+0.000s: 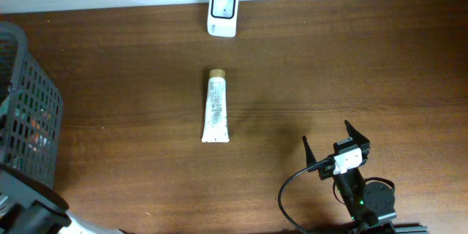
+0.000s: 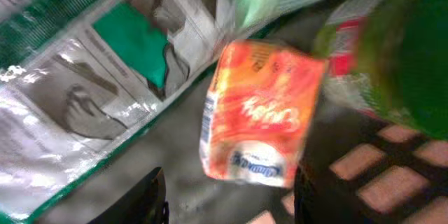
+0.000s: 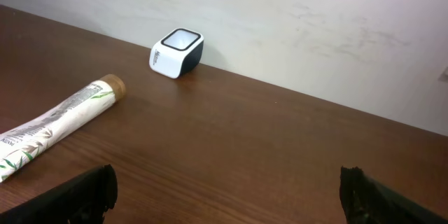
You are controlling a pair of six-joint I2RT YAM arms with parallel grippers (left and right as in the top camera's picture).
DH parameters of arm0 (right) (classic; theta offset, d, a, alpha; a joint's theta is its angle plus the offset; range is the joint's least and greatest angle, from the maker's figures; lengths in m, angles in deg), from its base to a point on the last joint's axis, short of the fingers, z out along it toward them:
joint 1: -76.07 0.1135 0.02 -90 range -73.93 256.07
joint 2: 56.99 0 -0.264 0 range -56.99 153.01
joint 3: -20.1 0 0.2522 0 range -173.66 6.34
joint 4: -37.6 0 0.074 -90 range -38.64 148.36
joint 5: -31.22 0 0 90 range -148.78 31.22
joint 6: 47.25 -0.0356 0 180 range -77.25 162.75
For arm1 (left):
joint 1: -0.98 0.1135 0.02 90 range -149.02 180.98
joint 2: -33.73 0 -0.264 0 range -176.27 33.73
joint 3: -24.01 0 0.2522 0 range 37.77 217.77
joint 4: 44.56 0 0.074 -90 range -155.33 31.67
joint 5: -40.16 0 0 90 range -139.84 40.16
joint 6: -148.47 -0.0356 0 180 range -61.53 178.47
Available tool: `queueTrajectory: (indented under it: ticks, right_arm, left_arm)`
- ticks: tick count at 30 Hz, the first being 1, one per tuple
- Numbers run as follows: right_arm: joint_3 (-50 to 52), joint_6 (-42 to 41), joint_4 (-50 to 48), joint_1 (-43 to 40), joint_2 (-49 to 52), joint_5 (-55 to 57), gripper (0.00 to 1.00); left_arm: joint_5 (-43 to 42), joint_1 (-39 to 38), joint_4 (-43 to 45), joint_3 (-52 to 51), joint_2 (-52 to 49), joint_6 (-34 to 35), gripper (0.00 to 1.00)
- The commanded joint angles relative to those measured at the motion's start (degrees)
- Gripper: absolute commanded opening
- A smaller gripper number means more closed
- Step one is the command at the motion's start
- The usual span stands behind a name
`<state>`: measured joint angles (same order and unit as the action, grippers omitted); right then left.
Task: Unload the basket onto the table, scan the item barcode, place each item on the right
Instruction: 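Return the left gripper to the basket and grasp the orange juice box, then lift the orange box and bring it to the scanner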
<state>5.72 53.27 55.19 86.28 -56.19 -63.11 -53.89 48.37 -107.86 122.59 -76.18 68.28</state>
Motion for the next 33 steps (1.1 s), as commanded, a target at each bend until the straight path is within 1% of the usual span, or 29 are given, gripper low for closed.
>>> queueTrajectory:
  ticks: [1,4,11,14,15,16,21,29,31,33]
  right_arm:
    - [0.3,0.0,0.3,0.4,-0.4,0.1,0.98]
    - [0.3,0.0,0.3,0.4,-0.4,0.1,0.98]
    - [0.3,0.0,0.3,0.4,-0.4,0.1,0.98]
    - [0.3,0.0,0.3,0.4,-0.4,0.1,0.98]
    - [0.3,0.0,0.3,0.4,-0.4,0.1,0.98]
    - [0.3,0.0,0.3,0.4,-0.4,0.1,0.98]
    - [0.3,0.0,0.3,0.4,-0.4,0.1,0.98]
    - [0.3,0.0,0.3,0.4,-0.4,0.1,0.98]
    - [0.3,0.0,0.3,0.4,-0.4,0.1,0.98]
    - [0.3,0.0,0.3,0.4,-0.4,0.1,0.98]
  left_arm:
    - [0.3,0.2,2.1,-2.3,-3.9,-3.9,0.51]
    - [0.3,0.1,2.9,-2.3,-6.7,-4.0,0.53]
    - [0.4,-0.5,3.7,-2.3,-8.4,-4.2,0.52]
    - [0.4,-0.5,3.7,-2.3,-8.4,-4.2,0.41]
    - [0.4,-0.5,3.6,-2.3,-8.4,-4.2,0.29]
    - [0.4,-0.5,3.5,-2.3,-8.4,-4.2,0.23]
    - [0.4,-0.5,3.4,-2.3,-8.4,-4.1,0.00]
    - [-0.1,-0.5,0.7,0.7,-7.6,-4.1,0.00]
    - [-0.7,-0.5,-0.2,2.0,-6.0,-3.8,0.00]
    - [-0.7,-0.5,-0.7,3.1,-2.1,-2.3,0.00]
